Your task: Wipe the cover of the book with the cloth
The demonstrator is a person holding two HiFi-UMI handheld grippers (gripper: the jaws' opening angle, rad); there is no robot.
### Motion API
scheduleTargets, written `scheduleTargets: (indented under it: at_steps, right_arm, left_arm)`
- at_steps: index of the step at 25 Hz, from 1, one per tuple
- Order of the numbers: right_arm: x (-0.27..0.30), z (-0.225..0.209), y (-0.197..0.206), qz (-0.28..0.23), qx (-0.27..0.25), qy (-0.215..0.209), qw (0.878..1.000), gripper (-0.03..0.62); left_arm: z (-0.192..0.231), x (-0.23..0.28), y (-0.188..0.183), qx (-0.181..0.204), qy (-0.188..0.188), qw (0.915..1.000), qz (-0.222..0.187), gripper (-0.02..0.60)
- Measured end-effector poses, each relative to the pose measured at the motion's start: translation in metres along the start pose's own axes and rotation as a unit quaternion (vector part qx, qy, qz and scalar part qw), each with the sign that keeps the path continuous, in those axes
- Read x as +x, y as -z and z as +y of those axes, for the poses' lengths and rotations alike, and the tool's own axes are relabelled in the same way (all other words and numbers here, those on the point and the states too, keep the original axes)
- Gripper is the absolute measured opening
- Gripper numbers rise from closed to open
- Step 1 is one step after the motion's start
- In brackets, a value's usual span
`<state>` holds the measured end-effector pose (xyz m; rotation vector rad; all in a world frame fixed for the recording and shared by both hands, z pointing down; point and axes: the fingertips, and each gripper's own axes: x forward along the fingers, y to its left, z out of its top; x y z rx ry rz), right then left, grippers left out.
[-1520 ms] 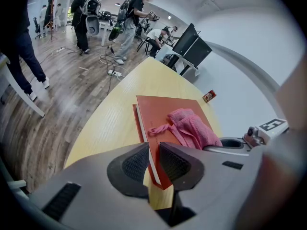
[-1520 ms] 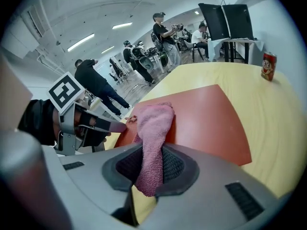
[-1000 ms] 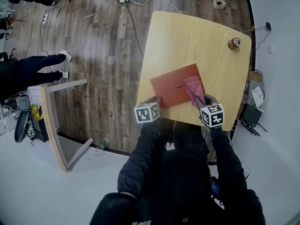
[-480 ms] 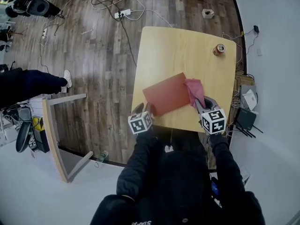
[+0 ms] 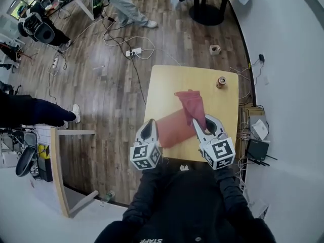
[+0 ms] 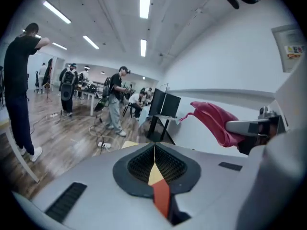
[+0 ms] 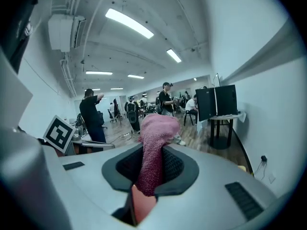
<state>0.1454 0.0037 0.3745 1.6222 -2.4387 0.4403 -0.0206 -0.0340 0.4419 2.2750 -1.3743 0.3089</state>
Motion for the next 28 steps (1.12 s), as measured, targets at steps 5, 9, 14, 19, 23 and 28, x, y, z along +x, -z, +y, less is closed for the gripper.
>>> scheduleTargets:
  at_steps: [5, 9, 14, 19, 23, 28]
  right_arm:
    - [-0.018, 0.016, -0.044, -0.048, -0.016, 0.027, 0.998, 0.078]
    - [-0.029, 0.017, -0.058, -0.065, -0.02, 0.04, 0.997, 0.077]
    - [-0.036, 0.015, -0.065, -0.076, -0.03, 0.045, 0.996, 0.077]
    - [-0.04, 0.012, -0.071, -0.086, -0.034, 0.041, 0.995, 0.077]
    - [-0.039, 0.007, -0.076, -0.09, -0.037, 0.037, 0.995, 0.077]
    - [-0.039, 0.002, -0.079, -0.092, -0.04, 0.033, 0.994, 0.077]
  left_arm:
    - [-0.033, -0.014, -0.061, 0.04, 0.027, 0.9973, -0.054, 0.035]
    - [-0.054, -0.018, -0.082, 0.045, 0.044, 0.9957, -0.068, 0.035]
    - [-0.065, -0.019, -0.085, 0.045, 0.051, 0.9956, -0.064, 0.035]
    - [-0.074, -0.022, -0.088, 0.049, 0.055, 0.9951, -0.066, 0.035]
    - [-0.075, -0.021, -0.092, 0.051, 0.05, 0.9951, -0.068, 0.035]
    - [-0.076, -0.018, -0.094, 0.049, 0.041, 0.9955, -0.069, 0.035]
